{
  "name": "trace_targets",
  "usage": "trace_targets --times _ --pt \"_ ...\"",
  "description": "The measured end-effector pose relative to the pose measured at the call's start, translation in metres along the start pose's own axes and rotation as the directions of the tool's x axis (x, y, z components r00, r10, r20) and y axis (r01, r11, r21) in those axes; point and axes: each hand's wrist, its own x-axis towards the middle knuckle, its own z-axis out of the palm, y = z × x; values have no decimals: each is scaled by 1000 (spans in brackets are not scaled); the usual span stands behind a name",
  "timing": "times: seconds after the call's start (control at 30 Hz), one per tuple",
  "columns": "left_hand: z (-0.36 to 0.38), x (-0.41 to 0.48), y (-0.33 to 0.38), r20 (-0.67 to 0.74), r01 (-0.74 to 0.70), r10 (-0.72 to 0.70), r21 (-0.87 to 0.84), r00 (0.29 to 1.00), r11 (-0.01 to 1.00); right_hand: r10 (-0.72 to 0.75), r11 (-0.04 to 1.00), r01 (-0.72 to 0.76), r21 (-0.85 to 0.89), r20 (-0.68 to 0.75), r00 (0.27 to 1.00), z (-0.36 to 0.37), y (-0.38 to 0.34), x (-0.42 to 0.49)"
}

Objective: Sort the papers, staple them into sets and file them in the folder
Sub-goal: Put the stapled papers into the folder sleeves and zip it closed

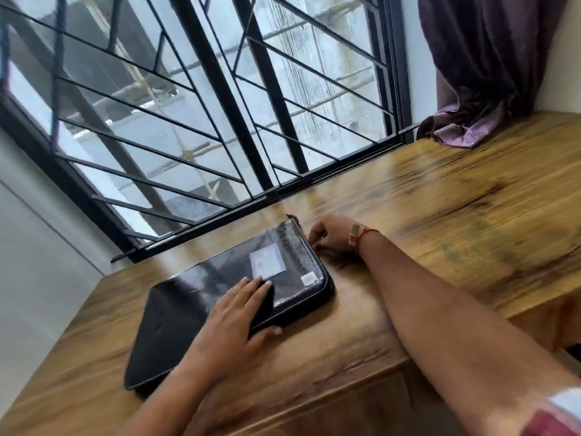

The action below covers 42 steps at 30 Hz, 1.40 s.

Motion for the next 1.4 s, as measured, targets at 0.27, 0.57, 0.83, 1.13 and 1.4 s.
trace_targets --times 0.27,0.57,0.83,1.13,1.4 --pt "6 -3 4 -53 42 -39 68 998 997 97 962 -126 -242 -127 987 4 -29 -37" --pt "-6 1 3 -12 60 -60 63 998 996 123 906 -210 -367 -247 961 7 -60 -107" --pt "-15 0 6 23 47 -49 74 999 996 159 887 -315 -338 -417 895 37 -80 -145" --pt "-6 1 5 62 45 -48 52 997 998 186 927 -311 -208 -464 866 71 -101 -170" --pt "-7 -2 7 79 55 -54 -5 995 998 146 965 -228 -133 -450 881 89 -119 -167"
